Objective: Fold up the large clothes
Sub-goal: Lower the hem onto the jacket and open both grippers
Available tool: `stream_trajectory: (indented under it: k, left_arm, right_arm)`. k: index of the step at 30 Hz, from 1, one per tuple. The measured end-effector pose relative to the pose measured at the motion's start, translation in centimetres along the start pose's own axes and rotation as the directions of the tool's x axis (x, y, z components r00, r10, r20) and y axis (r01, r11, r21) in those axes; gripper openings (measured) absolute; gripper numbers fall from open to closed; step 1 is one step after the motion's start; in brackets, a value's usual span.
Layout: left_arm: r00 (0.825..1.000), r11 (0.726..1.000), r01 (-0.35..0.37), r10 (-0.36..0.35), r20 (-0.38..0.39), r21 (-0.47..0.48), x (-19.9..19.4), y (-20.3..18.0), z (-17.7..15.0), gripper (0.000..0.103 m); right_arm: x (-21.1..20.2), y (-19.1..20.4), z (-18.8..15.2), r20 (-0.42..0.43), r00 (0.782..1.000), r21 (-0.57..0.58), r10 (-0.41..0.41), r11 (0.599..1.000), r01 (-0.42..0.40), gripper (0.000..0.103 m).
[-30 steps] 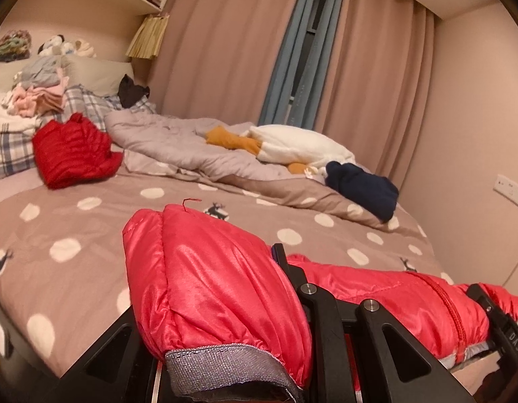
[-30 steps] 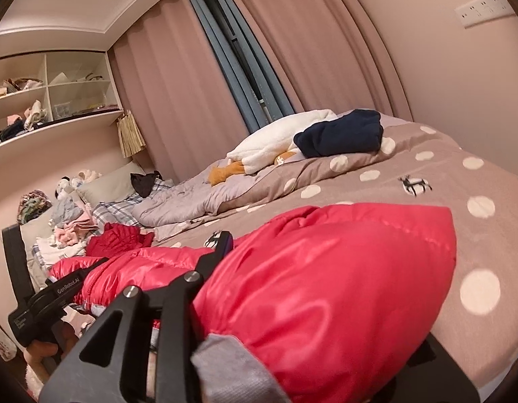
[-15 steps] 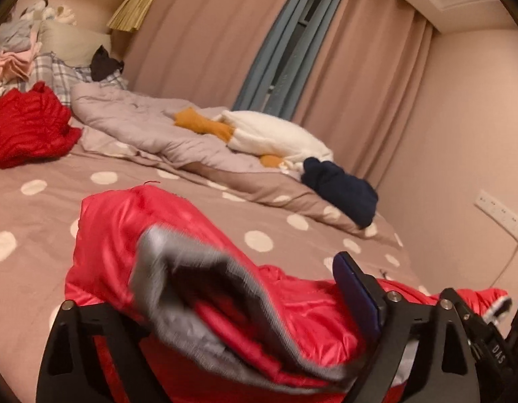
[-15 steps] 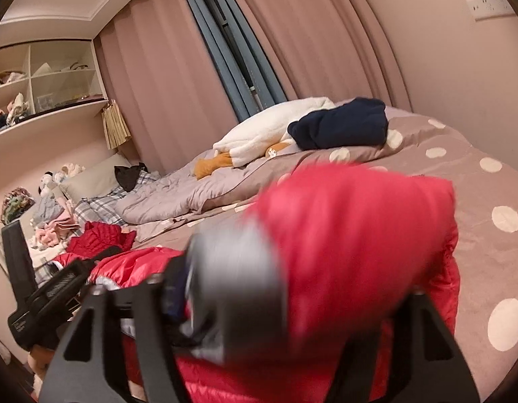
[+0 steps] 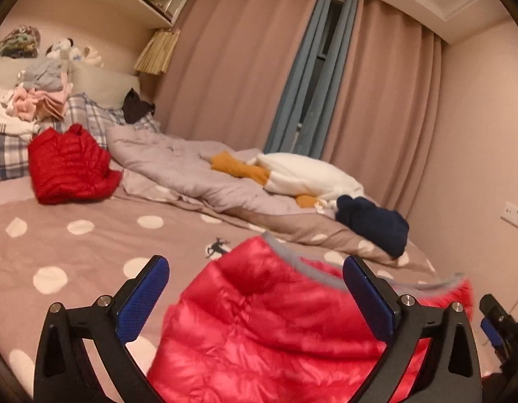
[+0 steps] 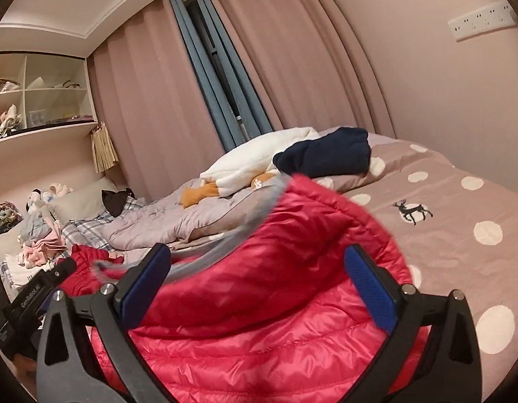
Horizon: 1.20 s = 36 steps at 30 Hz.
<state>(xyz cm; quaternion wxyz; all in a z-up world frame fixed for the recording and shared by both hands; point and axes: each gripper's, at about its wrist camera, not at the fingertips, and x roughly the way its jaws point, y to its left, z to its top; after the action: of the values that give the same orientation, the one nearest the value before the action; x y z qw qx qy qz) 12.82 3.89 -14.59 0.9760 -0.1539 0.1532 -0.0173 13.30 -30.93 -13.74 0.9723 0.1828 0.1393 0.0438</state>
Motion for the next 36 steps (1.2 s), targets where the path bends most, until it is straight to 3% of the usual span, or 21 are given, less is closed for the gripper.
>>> stream_trajectory:
  k: [14,27,36]
  left_arm:
    - [0.999,1.000,0.021,-0.020,-0.027,0.017,0.5,-0.9,-0.8,0.102]
    - [0.999,0.997,-0.014,0.018,-0.047,0.081,2.3,-1.4,-2.0,0.102]
    - [0.997,1.000,-0.027,0.027,-0.067,0.011,4.3,0.4,-1.9,0.102]
  right_arm:
    - [-0.1,-0.7,0.1,-0.016,1.000,-0.016,-0.008,1.000,0.008,0.103]
    - [1.6,-1.0,-0.6,-0.064,0.997,-0.033,-0.041,0.999,0.039,0.103]
    - [4.1,-1.4,-0.6,-0.094,0.994,-0.038,-0.065,0.997,0.061,0.103]
